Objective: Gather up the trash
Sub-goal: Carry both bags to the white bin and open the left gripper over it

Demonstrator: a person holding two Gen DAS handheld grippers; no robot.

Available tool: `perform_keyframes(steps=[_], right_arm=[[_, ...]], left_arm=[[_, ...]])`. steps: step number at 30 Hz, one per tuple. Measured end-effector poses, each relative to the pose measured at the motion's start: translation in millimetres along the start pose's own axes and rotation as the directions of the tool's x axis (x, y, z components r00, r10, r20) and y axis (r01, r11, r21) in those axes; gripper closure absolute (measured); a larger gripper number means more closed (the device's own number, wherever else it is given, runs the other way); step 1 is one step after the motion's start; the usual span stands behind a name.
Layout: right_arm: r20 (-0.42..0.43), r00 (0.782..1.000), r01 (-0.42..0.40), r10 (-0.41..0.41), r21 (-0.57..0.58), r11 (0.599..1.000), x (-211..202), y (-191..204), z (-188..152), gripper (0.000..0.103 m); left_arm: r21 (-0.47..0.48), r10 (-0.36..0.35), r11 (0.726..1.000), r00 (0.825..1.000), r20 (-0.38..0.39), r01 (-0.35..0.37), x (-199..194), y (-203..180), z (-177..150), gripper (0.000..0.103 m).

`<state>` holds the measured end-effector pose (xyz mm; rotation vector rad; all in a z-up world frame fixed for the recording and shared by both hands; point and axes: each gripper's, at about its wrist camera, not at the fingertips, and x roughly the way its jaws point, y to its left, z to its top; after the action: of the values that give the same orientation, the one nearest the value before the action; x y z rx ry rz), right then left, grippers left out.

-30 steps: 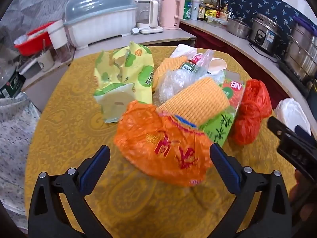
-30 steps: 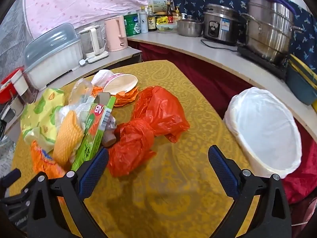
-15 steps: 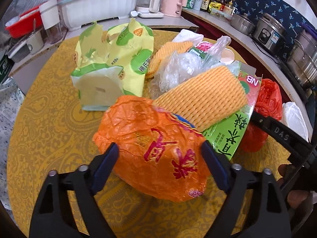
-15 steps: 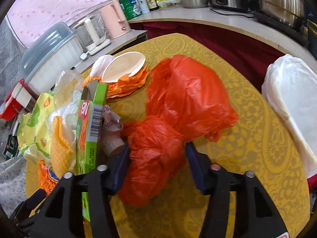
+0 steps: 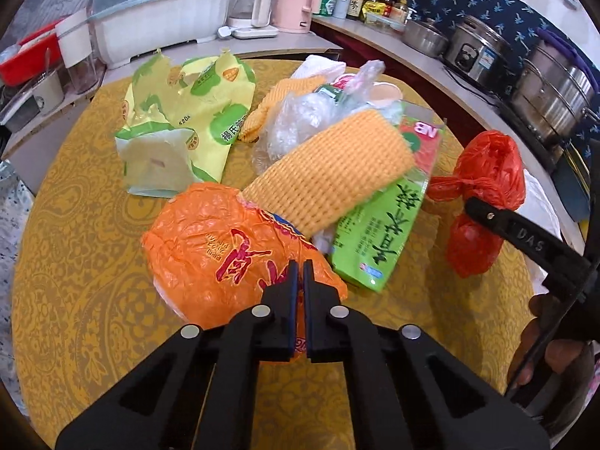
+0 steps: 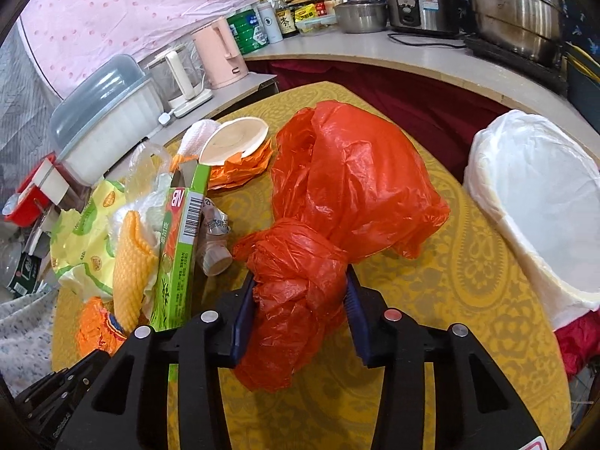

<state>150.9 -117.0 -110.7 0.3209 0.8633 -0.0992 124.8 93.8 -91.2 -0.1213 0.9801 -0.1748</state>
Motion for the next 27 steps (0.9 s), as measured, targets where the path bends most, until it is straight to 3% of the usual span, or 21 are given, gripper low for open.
perform_keyframes(steps=[13, 27], right_arm=[[0.111, 0.993, 0.028, -0.033, 0.05, 0.998, -75, -41, -12, 0.062], [0.194, 0.973, 0.102, -0.127, 0.133, 0.986, -136, -104, -24, 0.062]], left_arm=[[0.07, -0.062, 0.996, 0.995, 0.077, 0.056, -60, -34, -15, 0.102], [0.249, -0.206, 0.954, 0.969, 0.138, 0.168, -93, -129, -9, 0.102]])
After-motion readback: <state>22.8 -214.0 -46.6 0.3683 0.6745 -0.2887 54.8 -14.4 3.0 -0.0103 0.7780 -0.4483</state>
